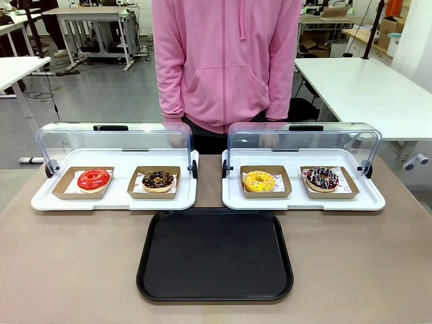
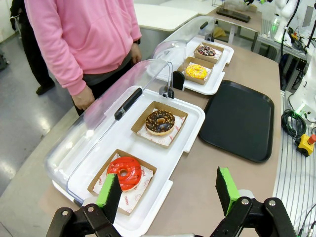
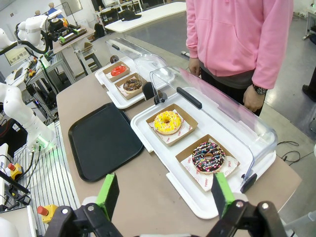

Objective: Move the fourth donut from the left to the tray.
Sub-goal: Pick up the Paper togo box containing the Donut indicated by the person and place it on the Handle tray.

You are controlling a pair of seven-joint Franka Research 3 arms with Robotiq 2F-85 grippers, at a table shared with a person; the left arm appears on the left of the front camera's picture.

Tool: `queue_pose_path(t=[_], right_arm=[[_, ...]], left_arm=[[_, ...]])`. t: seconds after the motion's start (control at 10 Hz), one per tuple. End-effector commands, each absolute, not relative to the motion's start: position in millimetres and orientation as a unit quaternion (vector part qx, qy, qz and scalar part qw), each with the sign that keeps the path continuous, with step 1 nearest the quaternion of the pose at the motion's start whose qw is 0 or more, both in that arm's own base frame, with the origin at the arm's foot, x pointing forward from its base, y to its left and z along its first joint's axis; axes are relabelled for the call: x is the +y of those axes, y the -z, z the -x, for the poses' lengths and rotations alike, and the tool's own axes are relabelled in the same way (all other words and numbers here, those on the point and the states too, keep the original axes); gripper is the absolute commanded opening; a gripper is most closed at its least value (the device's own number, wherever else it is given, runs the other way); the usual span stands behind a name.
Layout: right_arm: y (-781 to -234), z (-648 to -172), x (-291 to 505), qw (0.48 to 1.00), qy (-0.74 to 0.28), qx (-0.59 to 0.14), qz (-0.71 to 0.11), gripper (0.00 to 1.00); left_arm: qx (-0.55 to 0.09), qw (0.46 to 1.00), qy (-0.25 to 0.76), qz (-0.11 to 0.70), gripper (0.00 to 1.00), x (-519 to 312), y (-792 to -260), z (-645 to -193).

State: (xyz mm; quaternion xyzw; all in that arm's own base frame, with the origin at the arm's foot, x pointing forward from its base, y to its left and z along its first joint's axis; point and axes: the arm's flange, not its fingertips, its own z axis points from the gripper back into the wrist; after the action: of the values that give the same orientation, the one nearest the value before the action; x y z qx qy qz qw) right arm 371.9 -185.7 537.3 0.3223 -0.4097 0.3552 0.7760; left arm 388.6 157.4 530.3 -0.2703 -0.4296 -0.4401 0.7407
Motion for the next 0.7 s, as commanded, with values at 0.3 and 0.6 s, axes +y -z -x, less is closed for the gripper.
queue_pose_path(t=[0.3,0.6], right_arm=[[-539.5,-375.9,-185.7,0.766,-0.360,-0.424,-0.323,1.00],[-539.5,-375.9,-185.7,0.766,-0.360,-0.424,-0.323,1.00]], left_arm=[[-0.436,0.735,0.440,0.275,1.00,156.9,-532.0,-389.9],[-0.436,0.735,0.440,0.275,1.00,156.9,-532.0,-389.9]])
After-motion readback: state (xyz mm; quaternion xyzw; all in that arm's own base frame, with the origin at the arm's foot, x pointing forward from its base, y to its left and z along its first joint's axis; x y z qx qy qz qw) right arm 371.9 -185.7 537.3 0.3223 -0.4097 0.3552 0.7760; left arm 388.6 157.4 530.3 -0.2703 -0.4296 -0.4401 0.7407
